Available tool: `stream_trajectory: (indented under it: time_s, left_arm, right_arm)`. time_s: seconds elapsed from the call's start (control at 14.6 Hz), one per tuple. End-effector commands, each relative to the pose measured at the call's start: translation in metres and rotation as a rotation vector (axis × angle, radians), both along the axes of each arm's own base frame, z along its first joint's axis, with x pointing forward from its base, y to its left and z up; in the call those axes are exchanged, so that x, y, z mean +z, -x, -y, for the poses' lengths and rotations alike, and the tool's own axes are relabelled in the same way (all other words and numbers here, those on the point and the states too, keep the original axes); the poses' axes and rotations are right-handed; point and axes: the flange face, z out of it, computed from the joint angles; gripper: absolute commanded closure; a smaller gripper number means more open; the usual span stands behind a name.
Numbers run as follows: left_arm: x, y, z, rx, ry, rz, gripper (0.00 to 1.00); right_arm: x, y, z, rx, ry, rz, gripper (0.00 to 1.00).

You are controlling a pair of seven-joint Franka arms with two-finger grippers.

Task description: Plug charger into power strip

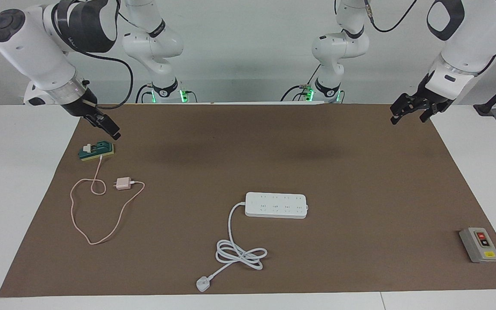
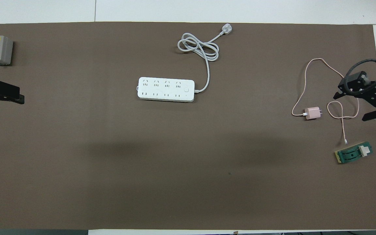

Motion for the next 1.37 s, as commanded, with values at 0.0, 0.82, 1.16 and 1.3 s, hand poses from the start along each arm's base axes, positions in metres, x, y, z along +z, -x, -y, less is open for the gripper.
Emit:
stream_trajectory:
  time_s: [0.0, 0.82, 1.16, 1.3]
  left_arm:
    - [0.000, -0.001, 0.004, 0.006, 0.002, 0.016, 0.00]
    - [-0.018, -0.030, 0.031, 0.016, 0.160, 0.043, 0.00]
    - [-0.010, -0.033, 0.033, 0.019, 0.234, 0.056, 0.00]
    - [-0.008, -0.033, 0.039, -0.033, 0.332, 0.068, 0.00]
  right_arm:
    - [-0.025, 0.007, 0.002, -0.259, -0.040, -0.067, 0.00]
    - [-0.146, -0.038, 0.070, -0.681, -0.371, -0.191, 0.00]
    - [-0.200, -0.034, 0.106, -0.565, -0.443, -0.215, 0.00]
    - [-0.221, -0.028, 0.116, -0.549, -0.494, -0.253, 0.00]
